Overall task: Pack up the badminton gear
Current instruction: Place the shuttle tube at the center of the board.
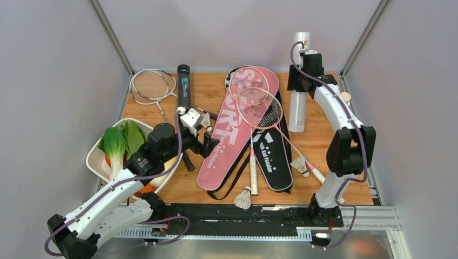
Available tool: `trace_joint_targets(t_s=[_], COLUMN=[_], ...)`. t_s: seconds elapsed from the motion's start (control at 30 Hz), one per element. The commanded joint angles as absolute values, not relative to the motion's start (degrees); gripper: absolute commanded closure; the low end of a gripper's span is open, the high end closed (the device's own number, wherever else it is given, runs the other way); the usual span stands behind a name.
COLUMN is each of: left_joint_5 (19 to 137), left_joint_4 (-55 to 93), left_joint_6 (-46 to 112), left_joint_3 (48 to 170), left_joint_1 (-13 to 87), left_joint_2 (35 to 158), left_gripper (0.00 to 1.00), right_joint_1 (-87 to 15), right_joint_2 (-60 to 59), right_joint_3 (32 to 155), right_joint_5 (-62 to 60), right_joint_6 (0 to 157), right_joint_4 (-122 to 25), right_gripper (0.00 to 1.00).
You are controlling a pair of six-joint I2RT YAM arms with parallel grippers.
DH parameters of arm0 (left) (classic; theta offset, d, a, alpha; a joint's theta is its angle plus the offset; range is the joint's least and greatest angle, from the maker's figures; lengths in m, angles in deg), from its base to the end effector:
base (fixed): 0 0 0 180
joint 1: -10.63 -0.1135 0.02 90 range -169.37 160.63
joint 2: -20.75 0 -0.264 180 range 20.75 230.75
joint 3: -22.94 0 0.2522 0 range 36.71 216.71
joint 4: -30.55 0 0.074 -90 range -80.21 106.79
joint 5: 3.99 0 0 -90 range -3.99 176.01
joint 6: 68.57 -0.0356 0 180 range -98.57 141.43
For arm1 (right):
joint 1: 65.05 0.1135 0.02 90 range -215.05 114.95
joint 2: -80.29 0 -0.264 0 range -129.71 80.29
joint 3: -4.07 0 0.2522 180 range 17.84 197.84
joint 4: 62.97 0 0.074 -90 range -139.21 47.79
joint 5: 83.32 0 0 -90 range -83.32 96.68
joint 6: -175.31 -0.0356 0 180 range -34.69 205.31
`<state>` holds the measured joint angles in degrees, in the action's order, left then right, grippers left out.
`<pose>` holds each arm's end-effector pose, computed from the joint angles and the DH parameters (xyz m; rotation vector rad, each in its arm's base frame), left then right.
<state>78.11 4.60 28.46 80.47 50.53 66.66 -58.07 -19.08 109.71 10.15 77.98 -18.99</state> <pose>0.1420 -0.1251 0.3269 0.6263 1.7682 -0.6979 0.3976 0.0465 0.3345 0.0399 2.2281 0.0693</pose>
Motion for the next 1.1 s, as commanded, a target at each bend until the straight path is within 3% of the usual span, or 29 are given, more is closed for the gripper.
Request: trace_joint_targets(t_s=[0.0, 0.3, 0.53, 0.77, 1.07], left_joint_5=[85.60, 107.31, 109.26, 105.98, 106.08], left_joint_4=[7.05, 2.83, -10.00, -11.25, -16.97], left_joint_6=[24.39, 23.20, 27.04, 27.67, 30.34], left_joint_3=[79.67, 84.79, 101.23, 113.76, 129.65], left_joint_1=[50.62, 49.29, 38.78, 29.28, 24.55], left_joint_2=[64.07, 69.14, 87.12, 107.68, 127.41], left_gripper=[0.03, 0.02, 0.00, 0.01, 0.03], right_joint_1=[-58.01, -59.34, -59.64, -59.45, -55.97], right_joint_2=[-26.54, -45.82, -51.81, -45.09, -25.13], right_joint_3=[118.86, 134.83, 139.09, 139.06, 127.79], right_joint_5=[20.11, 27.83, 28.25, 26.09, 16.70], right_joint_6=[87.12, 92.29, 92.46, 89.69, 85.89], right_joint_4=[-9.05, -0.48, -0.35, -0.11, -5.62], right_gripper=[0.57, 0.49, 0.24, 0.02, 0.01])
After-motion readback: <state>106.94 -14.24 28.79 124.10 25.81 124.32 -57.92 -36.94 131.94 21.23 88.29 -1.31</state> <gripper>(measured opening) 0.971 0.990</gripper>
